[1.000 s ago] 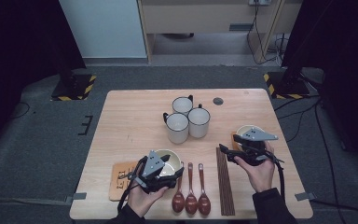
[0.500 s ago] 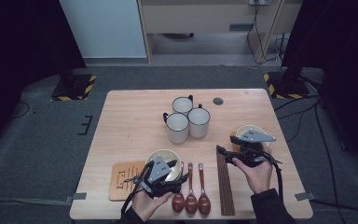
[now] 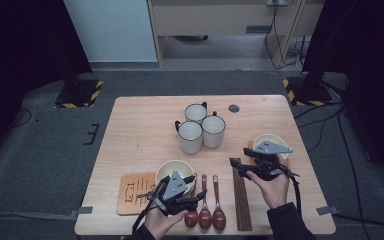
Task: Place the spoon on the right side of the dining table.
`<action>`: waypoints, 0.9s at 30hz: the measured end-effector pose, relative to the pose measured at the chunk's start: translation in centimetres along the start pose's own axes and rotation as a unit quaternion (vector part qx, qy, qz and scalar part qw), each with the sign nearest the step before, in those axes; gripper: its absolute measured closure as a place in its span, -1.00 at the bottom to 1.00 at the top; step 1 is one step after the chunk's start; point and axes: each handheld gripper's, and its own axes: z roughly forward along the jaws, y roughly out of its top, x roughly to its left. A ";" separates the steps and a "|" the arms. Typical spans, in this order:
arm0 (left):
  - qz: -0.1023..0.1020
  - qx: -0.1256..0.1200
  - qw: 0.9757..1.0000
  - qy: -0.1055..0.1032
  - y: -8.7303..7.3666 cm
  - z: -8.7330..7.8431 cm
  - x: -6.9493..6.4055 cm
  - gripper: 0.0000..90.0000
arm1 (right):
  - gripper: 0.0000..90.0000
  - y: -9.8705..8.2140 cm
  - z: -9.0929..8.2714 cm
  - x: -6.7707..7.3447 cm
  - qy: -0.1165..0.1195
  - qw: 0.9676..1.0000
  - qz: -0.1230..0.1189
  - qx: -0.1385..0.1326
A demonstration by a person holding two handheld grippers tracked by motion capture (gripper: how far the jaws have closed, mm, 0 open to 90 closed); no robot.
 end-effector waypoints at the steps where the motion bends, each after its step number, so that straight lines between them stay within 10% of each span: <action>1: 0.001 0.001 1.000 -0.001 0.0 0.0 -0.1 -0.13 | -0.27 0.0 0.1 0.1 0.001 1.000 -0.001 0.001; 27: 0.020 0.021 0.999 -0.033 -0.6 1.5 -2.0 -0.07 | -0.29 -0.5 0.9 0.6 0.015 1.000 -0.003 0.010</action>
